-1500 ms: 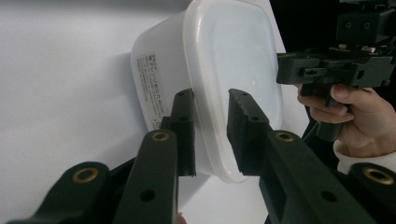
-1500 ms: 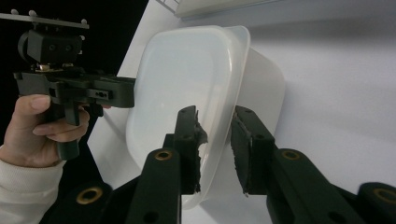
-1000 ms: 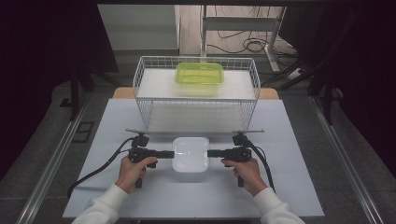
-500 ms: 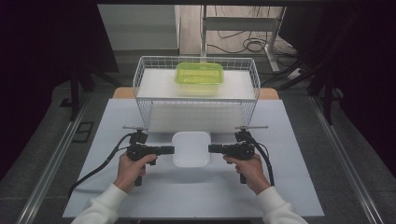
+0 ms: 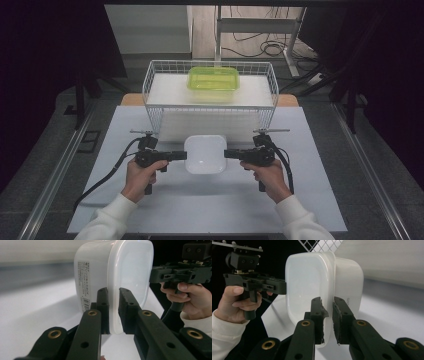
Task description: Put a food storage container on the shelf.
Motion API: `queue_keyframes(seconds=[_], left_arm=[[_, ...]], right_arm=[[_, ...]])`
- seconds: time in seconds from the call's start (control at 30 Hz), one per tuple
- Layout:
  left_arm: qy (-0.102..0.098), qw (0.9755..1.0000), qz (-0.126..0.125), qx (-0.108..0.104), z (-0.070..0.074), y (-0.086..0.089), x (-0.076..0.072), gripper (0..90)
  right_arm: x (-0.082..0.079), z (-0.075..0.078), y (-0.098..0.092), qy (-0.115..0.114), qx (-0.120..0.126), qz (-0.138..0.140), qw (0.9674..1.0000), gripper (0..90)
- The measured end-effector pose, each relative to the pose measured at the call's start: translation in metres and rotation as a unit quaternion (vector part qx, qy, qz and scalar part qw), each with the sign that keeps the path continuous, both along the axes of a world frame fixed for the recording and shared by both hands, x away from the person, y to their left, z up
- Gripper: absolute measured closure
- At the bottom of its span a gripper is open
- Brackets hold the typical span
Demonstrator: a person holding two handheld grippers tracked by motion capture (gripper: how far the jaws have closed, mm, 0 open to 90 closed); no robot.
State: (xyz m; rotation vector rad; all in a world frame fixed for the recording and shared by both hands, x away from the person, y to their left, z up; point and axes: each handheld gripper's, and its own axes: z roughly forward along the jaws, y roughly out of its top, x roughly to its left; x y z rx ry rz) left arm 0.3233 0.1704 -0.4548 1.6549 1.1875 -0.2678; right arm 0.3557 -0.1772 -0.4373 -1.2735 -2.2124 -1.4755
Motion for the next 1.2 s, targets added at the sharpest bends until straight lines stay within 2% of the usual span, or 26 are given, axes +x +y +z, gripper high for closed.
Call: queue_keyframes(seconds=[0.1,0.23,0.33,0.63,0.87,0.93,1.2], left_arm=[[-0.001,1.0000,0.001,-0.009,0.003,0.003,0.002,79.4],[-0.011,0.9999,0.002,-0.002,0.011,0.001,0.003,79.4],[-0.014,0.9998,-0.005,-0.014,0.018,0.001,0.004,80.0],[-0.025,0.9997,-0.006,-0.006,0.031,-0.005,0.009,79.9],[-0.042,0.9991,-0.004,-0.002,0.051,-0.008,0.009,79.8],[-0.049,0.9988,-0.004,-0.005,0.061,-0.009,0.011,79.8],[-0.069,0.9976,-0.002,-0.005,0.090,-0.009,0.014,79.8]], right_arm=[[0.002,0.007,0.002,-0.007,-0.001,0.003,1.0000,78.4],[0.004,0.012,0.003,-0.014,-0.006,0.001,0.9999,78.3],[0.005,0.016,0.000,-0.017,-0.001,-0.005,0.9998,77.8],[0.005,0.028,-0.006,-0.033,0.007,-0.004,0.9994,77.9],[0.007,0.044,-0.009,-0.044,0.012,-0.004,0.9990,78.2],[0.006,0.057,-0.011,-0.052,0.014,-0.004,0.9985,78.2],[0.008,0.084,-0.011,-0.076,0.017,-0.002,0.9970,78.1]])
